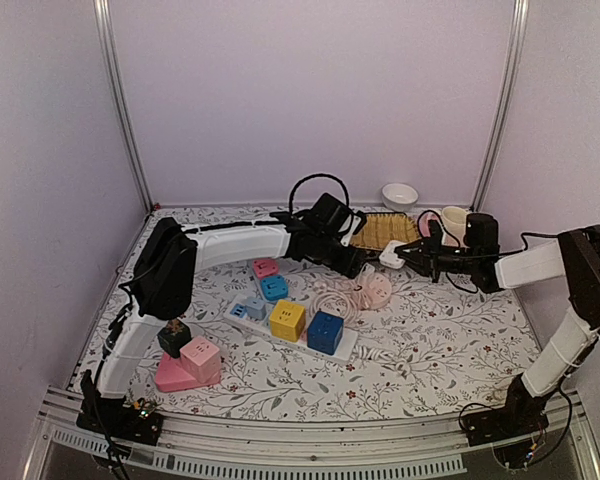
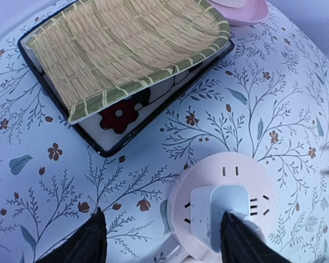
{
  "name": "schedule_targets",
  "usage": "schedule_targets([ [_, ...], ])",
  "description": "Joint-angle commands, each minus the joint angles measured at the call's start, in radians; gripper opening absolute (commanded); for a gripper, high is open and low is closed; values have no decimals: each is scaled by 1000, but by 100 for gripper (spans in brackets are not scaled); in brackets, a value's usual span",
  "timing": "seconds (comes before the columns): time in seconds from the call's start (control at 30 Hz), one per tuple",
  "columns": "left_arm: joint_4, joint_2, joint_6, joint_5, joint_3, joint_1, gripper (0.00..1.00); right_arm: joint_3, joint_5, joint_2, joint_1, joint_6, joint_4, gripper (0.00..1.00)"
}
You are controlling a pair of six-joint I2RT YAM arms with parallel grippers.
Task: Pull the plug off the socket
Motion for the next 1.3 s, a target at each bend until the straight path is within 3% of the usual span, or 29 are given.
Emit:
schedule_targets([
  [0.0,-153,36,25,27,24,-15,71,12,111,-104,-61,-169,-285,3],
  [0.2,-162,3,16,29,53,12,72,44,261,-159,-152,-276,-612,3],
  [0.43,-162,-40,6,12,39,45,73,103,405,-161,-223,-388,-849,4],
  [0.73,-148,-93,0,-1,-25,80,75,138,393,-89,-310,-429,-898,10],
  [1.27,-118,-147,-1,-14,-100,105,77,203,407,5,-342,-468,-922,33],
])
